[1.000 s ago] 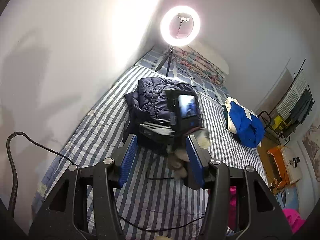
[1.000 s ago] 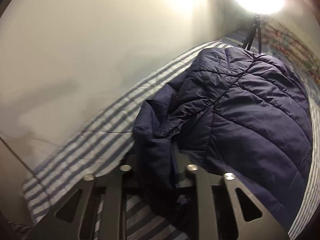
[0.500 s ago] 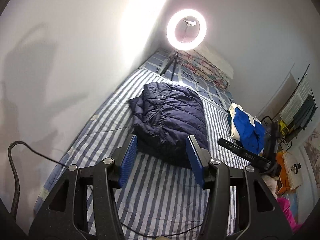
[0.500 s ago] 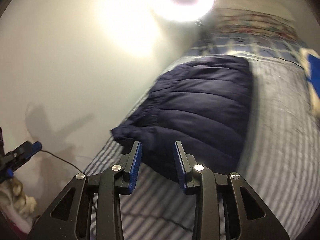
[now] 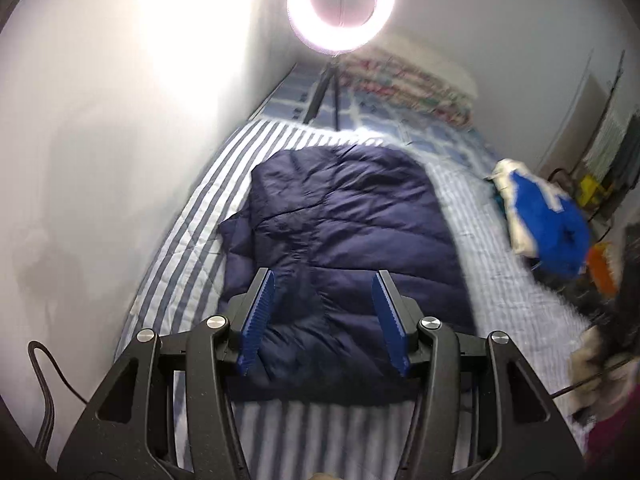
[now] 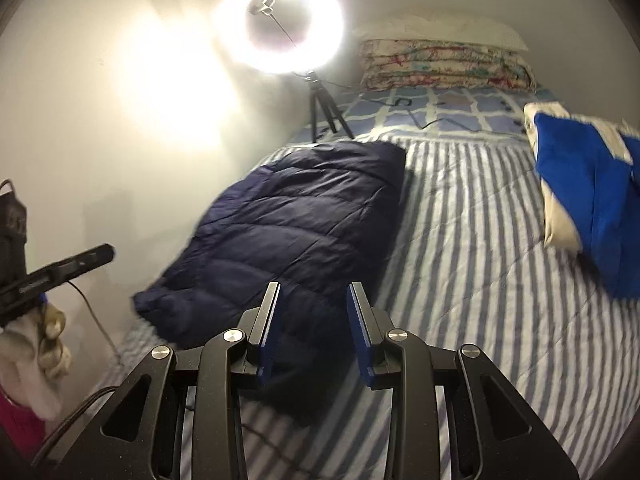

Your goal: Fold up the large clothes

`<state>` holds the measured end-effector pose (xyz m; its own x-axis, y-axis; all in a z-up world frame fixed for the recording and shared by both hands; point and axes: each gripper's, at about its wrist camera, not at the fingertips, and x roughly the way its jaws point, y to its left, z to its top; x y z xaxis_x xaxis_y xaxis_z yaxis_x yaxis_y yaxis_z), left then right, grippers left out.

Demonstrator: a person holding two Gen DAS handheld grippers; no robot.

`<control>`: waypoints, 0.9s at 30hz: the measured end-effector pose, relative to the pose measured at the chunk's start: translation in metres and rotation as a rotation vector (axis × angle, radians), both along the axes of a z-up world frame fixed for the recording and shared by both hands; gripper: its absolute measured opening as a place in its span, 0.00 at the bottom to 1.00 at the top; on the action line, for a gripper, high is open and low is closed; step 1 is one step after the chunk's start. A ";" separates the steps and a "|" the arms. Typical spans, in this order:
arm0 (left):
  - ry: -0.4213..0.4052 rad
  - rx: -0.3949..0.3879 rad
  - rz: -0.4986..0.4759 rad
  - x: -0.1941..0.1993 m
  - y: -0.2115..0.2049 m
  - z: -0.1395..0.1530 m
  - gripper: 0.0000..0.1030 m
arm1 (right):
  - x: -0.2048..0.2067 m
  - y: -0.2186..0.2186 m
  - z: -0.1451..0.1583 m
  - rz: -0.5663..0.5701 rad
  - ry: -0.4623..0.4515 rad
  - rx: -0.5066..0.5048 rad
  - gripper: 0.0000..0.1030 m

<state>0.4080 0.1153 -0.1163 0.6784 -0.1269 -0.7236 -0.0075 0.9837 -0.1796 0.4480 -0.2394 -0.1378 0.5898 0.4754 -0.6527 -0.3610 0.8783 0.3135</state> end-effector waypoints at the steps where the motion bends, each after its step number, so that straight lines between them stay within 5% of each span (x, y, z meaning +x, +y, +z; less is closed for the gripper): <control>1: 0.019 0.017 0.006 0.007 0.003 -0.012 0.51 | 0.010 0.001 0.000 -0.004 -0.007 -0.009 0.30; 10: 0.124 0.133 0.011 0.018 0.020 -0.095 0.51 | 0.121 0.041 -0.016 -0.049 -0.036 -0.040 0.30; 23: 0.057 0.088 -0.022 0.000 0.027 -0.108 0.51 | 0.218 0.123 -0.091 -0.008 0.065 -0.197 0.30; 27: 0.072 0.067 -0.036 -0.001 0.031 -0.096 0.51 | 0.209 0.119 -0.078 -0.022 0.063 -0.227 0.30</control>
<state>0.4070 0.1463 -0.2120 0.6201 -0.0996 -0.7781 0.0170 0.9934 -0.1136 0.6573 -0.1204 -0.2157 0.5533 0.2994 -0.7773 -0.3265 0.9364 0.1283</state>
